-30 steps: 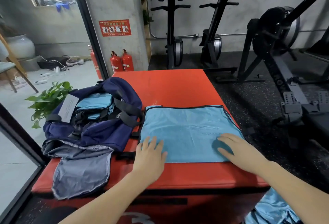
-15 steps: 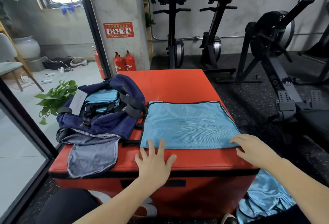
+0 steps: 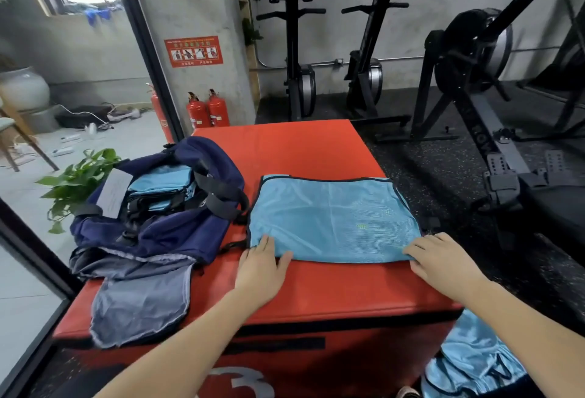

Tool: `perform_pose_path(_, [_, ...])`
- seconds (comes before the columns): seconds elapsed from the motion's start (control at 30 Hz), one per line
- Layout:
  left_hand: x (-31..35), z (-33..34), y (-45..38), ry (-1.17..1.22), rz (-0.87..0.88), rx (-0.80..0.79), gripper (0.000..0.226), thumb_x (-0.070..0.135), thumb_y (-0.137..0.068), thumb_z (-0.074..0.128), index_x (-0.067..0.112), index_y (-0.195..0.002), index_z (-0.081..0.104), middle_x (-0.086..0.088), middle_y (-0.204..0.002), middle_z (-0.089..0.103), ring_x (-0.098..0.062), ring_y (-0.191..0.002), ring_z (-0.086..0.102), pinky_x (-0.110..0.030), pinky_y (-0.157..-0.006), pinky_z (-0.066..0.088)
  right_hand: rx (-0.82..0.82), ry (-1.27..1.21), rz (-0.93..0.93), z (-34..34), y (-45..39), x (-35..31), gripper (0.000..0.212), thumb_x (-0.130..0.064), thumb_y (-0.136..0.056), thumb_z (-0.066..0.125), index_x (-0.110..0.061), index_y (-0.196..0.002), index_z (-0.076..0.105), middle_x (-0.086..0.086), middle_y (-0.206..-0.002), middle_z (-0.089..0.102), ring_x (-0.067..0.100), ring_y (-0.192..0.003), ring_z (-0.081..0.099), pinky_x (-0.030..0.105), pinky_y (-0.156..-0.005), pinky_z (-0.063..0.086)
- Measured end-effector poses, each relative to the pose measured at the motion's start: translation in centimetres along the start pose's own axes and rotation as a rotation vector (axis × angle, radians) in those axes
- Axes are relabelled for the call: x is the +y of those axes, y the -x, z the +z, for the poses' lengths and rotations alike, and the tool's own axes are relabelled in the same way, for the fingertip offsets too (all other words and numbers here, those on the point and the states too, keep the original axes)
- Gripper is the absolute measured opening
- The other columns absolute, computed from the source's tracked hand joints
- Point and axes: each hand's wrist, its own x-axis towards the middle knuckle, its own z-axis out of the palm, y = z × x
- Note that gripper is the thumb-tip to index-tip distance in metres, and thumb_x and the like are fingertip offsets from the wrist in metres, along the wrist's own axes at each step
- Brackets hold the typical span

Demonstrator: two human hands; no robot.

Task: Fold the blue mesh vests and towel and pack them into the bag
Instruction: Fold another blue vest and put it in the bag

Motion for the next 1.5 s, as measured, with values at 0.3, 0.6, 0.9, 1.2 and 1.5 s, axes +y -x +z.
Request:
perform_pose_path(0.3, [-0.9, -1.4, -14.4, -0.077, 0.199, -0.156, 0.073, 0.058, -0.100, 0.036, 0.008, -0.153, 0.029, -0.010, -0.162, 0.024, -0.031, -0.145, 0.031, -0.042, -0.118, 0.027, 0.101, -0.111, -0.021, 0.3, -2.2, -1.7, 0.021, -0.026, -0.082, 0.048, -0.023, -0.073, 0.066, -0.006, -0.069, 0.056, 0.021, -0.066, 0.060, 0.034, -0.068, 0.037])
perform_pose_path(0.6, [-1.6, -3.3, -25.6, -0.360, 0.341, -0.097, 0.050, 0.034, -0.104, 0.040, 0.023, -0.152, 0.030, -0.011, -0.165, 0.004, -0.037, -0.138, 0.035, -0.049, -0.107, 0.039, 0.017, -0.266, -0.099, -0.3, -6.5, -9.6, 0.016, -0.028, -0.085, 0.051, -0.026, -0.082, 0.067, -0.009, -0.074, 0.055, 0.015, -0.065, 0.055, 0.030, -0.055, 0.045])
perform_pose_path(0.9, [-2.5, -4.4, -18.2, -0.339, 0.270, 0.043, 0.048, 0.021, -0.097, 0.043, 0.027, -0.144, 0.042, -0.010, -0.163, 0.009, -0.033, -0.118, 0.050, -0.042, -0.092, 0.042, -0.174, -0.439, -0.004, -3.4, -11.5, -18.2, 0.006, -0.021, -0.082, 0.061, -0.019, -0.076, 0.062, 0.000, -0.073, 0.055, 0.025, -0.065, 0.059, 0.030, -0.050, 0.033])
perform_pose_path(1.2, [-7.0, -4.9, -0.2, 0.041, 0.199, 0.084, 0.039, 0.033, -0.092, 0.049, 0.025, -0.128, 0.062, 0.005, -0.131, 0.062, -0.021, -0.120, 0.059, -0.039, -0.097, 0.048, -0.367, -1.117, 0.139, -7.6, -11.6, -22.2, 0.022, -0.037, -0.088, 0.073, -0.019, -0.100, 0.074, -0.014, -0.080, 0.068, -0.008, -0.065, 0.057, 0.006, -0.067, 0.041])
perform_pose_path(1.5, [-4.5, -4.6, 10.9, 0.584, -0.131, 0.090, 0.011, 0.021, -0.091, 0.066, 0.028, -0.096, 0.071, 0.014, -0.073, 0.067, 0.002, -0.064, 0.062, -0.008, -0.067, 0.043, -0.333, -0.943, 0.202, -5.9, -9.7, -17.9, 0.012, -0.028, -0.092, 0.068, -0.025, -0.101, 0.075, -0.019, -0.094, 0.068, -0.004, -0.090, 0.061, 0.011, -0.081, 0.043])
